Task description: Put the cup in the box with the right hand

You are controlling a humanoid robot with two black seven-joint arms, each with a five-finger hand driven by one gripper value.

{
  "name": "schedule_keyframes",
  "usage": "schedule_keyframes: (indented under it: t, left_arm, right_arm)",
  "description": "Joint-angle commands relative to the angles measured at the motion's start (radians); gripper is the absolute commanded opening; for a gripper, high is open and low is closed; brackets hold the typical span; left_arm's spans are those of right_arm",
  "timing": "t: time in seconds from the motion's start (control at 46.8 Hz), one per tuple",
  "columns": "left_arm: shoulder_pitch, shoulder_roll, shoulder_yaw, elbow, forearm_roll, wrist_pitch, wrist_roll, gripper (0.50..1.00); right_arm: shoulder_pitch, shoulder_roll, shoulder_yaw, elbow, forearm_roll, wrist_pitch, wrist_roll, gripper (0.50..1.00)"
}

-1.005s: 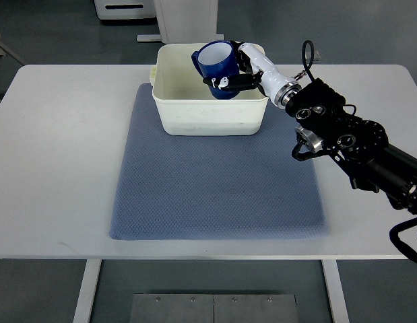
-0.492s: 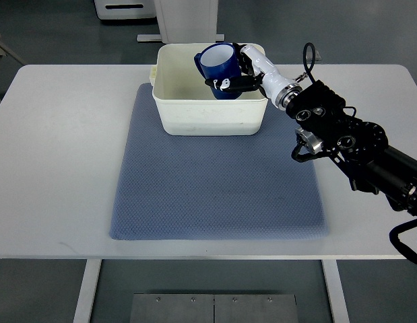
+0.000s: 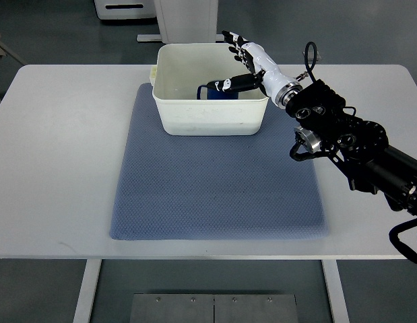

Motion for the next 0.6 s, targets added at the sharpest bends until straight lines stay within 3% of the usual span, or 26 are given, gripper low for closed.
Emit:
schedule_keyframes:
  t: [0.0, 0.257, 0.449, 0.577]
  left_arm:
    - [0.0, 0.0, 0.0, 0.0, 0.0, 0.0, 0.0, 1.0]
    - [0.0, 0.0, 0.0, 0.0, 0.0, 0.0, 0.0, 1.0]
    - [0.0, 0.0, 0.0, 0.0, 0.0, 0.0, 0.0, 1.0]
    - [0.0, 0.0, 0.0, 0.0, 0.0, 0.0, -0.002, 1.0]
  right_arm:
    - [0.0, 0.0, 0.0, 0.0, 0.0, 0.001, 0.0, 0.993]
    - [0.012, 0.0, 0.0, 0.014, 0.008, 0.001, 0.0, 0.993]
    - [0.011, 0.0, 0.003, 0.109, 0.029, 0.001, -0.011, 0.995]
    - [0.005, -0.069, 0.006, 0.187, 0.061, 0.001, -0.023, 0.995]
